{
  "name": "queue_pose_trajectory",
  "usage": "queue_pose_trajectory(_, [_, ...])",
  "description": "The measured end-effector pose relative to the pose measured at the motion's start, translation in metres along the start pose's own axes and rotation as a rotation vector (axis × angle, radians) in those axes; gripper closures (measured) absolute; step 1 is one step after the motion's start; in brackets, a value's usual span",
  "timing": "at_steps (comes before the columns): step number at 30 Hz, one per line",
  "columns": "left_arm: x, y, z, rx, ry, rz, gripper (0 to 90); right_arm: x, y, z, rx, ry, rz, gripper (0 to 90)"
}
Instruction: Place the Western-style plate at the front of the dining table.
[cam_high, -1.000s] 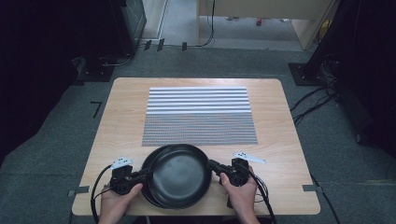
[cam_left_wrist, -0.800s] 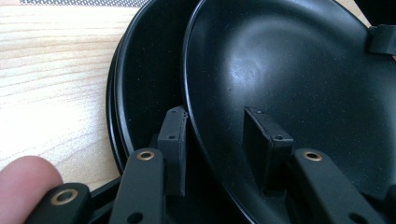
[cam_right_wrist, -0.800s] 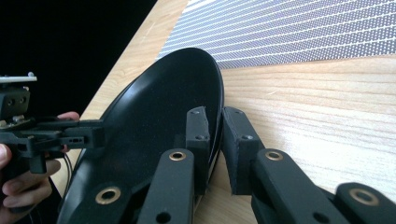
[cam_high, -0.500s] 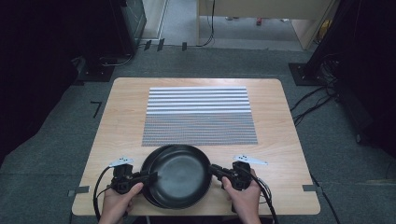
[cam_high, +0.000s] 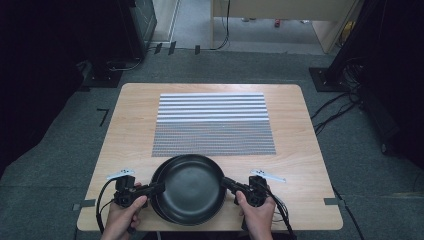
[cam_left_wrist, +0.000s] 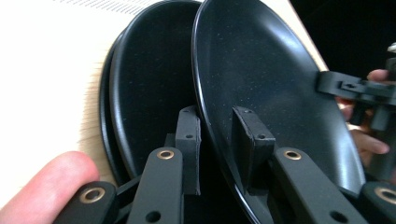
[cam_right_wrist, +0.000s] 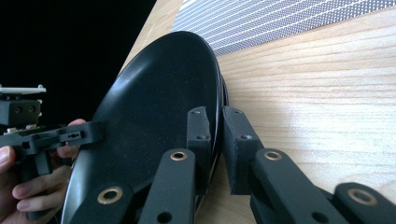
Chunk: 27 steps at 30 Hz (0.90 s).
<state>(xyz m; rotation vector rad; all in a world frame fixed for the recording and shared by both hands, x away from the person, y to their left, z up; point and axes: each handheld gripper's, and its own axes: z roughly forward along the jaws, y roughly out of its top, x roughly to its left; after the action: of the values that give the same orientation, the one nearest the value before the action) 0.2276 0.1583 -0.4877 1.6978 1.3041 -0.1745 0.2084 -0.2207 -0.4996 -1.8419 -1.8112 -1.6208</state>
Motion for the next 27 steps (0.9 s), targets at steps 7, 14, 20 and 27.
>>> queue_pose_trajectory(7, [-0.005, 0.002, -0.003, -0.009, -0.013, -0.011, 77.4, 0.003, 0.004, -0.003, -0.02, -0.003, -0.007, 85.5])
queue_pose_trajectory(14, [-0.015, 0.006, -0.006, -0.02, 0.028, 0.001, 78.9, 0.002, 0.01, -0.001, -0.015, 0.0, 0.036, 87.0])
queue_pose_trajectory(20, [-0.021, 0.016, -0.002, -0.021, 0.058, 0.002, 79.5, 0.001, 0.019, 0.002, -0.004, -0.018, 0.031, 86.7])
queue_pose_trajectory(27, [-0.026, 0.031, 0.006, -0.01, 0.065, 0.002, 79.6, -0.006, 0.032, 0.0, 0.008, -0.012, 0.055, 86.7])
